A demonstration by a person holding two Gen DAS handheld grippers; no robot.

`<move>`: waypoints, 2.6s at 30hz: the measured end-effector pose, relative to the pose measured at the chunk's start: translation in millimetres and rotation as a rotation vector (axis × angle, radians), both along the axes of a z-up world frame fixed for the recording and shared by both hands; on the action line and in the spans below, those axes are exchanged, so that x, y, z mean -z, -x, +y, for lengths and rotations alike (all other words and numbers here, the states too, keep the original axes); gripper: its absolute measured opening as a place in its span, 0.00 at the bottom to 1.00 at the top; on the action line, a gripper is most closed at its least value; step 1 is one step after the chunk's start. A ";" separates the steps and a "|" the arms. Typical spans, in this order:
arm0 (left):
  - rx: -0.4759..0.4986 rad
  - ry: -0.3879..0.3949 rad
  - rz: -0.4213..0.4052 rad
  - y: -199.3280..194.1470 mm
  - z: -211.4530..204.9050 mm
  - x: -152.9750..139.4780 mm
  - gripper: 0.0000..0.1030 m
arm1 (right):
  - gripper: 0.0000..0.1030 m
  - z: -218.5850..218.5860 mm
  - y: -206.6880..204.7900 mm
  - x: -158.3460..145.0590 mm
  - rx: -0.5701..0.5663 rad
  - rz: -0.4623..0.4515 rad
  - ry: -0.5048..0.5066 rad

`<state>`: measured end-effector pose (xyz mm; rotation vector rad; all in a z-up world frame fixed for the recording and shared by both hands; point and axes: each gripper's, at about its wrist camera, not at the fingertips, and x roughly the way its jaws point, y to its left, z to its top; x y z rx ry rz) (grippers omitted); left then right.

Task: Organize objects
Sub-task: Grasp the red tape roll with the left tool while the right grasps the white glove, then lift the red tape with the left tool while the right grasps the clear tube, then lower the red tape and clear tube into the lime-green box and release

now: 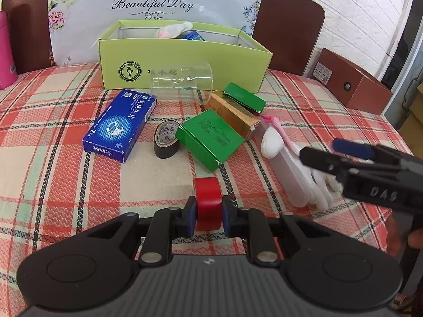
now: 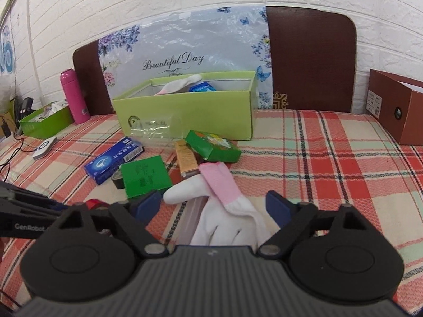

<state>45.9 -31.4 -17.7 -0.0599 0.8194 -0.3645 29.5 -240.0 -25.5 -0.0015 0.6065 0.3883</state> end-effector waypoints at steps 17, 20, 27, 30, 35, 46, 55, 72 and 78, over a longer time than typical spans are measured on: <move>-0.001 -0.028 -0.002 6.5 5.8 -1.2 0.19 | 0.16 40.6 36.3 22.9 -0.295 0.112 0.255; 0.003 -0.028 -0.001 6.8 3.6 -0.3 0.19 | 0.33 37.3 43.4 25.3 -0.274 0.124 0.242; -0.009 -0.030 -0.004 7.7 4.9 0.0 0.19 | 0.46 37.8 38.3 19.1 -0.250 0.092 0.162; -0.016 -0.023 0.001 7.7 8.9 0.5 0.19 | 0.40 42.2 35.6 17.2 -0.275 0.087 0.158; -0.010 -0.025 0.003 8.4 9.0 1.5 0.19 | 0.29 49.0 28.1 24.1 -0.289 0.123 0.154; 0.004 -0.021 0.023 1.2 4.0 7.4 0.18 | 0.11 53.0 19.5 28.2 -0.268 0.154 0.125; 0.031 -0.015 -0.027 14.5 16.6 -17.0 0.18 | 0.11 42.4 28.5 -5.2 -0.314 0.119 -0.004; 0.024 0.044 -0.320 -50.2 1.1 -130.8 0.18 | 0.11 16.4 -52.7 -102.4 -0.116 -0.141 -0.133; -0.004 0.012 -0.291 -108.1 -15.9 -133.3 0.18 | 0.11 19.3 -100.7 -110.0 -0.033 -0.162 -0.150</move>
